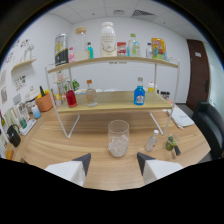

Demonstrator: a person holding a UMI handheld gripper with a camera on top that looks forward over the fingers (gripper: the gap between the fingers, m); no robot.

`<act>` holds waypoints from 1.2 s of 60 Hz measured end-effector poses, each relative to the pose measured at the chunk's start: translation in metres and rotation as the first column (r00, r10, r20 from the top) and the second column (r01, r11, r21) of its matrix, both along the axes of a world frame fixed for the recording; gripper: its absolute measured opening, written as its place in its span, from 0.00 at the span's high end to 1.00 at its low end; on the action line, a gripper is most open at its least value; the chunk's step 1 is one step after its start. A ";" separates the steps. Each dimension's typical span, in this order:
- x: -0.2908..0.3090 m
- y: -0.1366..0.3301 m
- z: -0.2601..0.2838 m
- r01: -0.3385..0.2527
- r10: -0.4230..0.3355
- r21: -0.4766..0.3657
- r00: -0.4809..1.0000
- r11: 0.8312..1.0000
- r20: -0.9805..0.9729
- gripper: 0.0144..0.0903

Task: Make me a cup of Mojito.

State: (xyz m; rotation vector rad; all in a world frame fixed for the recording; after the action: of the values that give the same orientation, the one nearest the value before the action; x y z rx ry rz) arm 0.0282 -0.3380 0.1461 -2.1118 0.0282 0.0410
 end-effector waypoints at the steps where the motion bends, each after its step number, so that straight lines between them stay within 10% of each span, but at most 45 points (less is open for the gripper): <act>1: -0.001 0.001 0.001 0.001 -0.001 0.001 1.000 1.000 -0.002 0.05; 72: -0.186 0.196 0.265 0.027 -0.022 0.316 1.000 0.948 -0.020 0.07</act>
State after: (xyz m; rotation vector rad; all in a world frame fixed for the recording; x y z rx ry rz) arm -0.1578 -0.1424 0.4111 -1.7896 0.0538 0.0448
